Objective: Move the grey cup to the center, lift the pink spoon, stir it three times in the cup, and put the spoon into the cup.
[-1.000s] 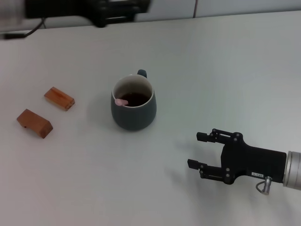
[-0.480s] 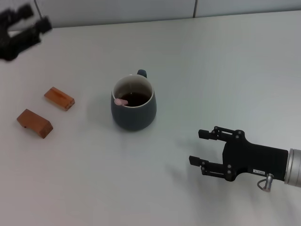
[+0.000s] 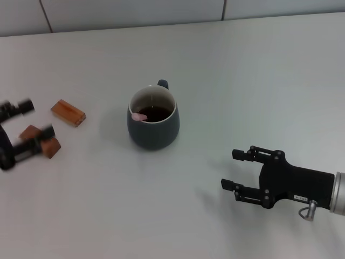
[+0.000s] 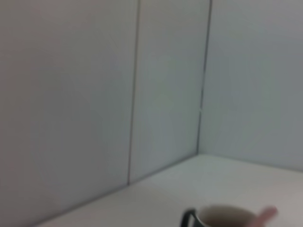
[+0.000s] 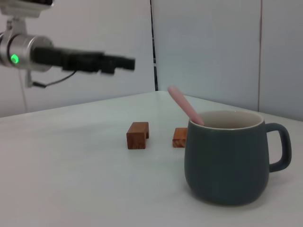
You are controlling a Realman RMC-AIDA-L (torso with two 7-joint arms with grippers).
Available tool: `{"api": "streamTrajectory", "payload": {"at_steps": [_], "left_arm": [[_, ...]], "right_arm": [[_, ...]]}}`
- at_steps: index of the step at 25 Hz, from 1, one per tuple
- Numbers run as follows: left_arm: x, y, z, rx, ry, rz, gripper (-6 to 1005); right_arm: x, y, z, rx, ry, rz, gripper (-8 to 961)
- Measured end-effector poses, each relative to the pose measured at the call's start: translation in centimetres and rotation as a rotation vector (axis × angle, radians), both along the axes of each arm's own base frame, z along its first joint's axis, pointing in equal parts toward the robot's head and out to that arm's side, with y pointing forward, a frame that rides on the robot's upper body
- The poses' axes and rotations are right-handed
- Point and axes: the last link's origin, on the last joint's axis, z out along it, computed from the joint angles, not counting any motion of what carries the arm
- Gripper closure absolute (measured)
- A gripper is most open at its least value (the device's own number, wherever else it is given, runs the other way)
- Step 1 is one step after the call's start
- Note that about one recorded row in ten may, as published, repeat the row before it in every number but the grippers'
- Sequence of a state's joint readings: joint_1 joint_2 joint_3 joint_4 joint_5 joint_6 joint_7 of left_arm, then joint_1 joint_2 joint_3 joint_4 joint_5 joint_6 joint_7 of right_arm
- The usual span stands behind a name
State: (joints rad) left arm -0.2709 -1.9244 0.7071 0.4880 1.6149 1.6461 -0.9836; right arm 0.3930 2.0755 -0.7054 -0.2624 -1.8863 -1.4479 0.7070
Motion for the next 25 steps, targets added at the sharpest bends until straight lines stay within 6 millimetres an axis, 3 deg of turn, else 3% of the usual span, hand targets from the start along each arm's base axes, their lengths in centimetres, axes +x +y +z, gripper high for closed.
{"api": "streamTrajectory", "payload": {"at_steps": [2, 3, 7, 10, 18, 25], "left_arm": [[-0.3, -0.6, -0.7, -0.015, 0.023, -0.006, 280], [-1.0, -2.1, -2.0, -0.039, 0.059, -0.021, 277], [-1.2, -2.8, -2.7, -0.051, 0.074, -0.034, 266], [-1.6, -4.3, -4.2, -0.102, 0.105, -0.042, 263], [-2.0, -4.9, -6.3, -0.161, 0.158, -0.024, 263], [-2.2, -5.0, -6.2, -0.161, 0.155, -0.011, 263]], "right_arm": [[0.1, -0.2, 0.0, 0.000, 0.001, -0.005, 210], [0.2, -0.2, 0.0, 0.000, 0.002, -0.008, 210], [0.3, -0.4, 0.0, -0.004, 0.007, -0.018, 210], [0.4, -0.6, 0.0, -0.007, 0.008, -0.023, 210], [0.4, -0.8, -0.1, -0.018, 0.005, -0.020, 210], [0.3, -0.8, -0.2, -0.021, 0.005, -0.016, 210]]}}
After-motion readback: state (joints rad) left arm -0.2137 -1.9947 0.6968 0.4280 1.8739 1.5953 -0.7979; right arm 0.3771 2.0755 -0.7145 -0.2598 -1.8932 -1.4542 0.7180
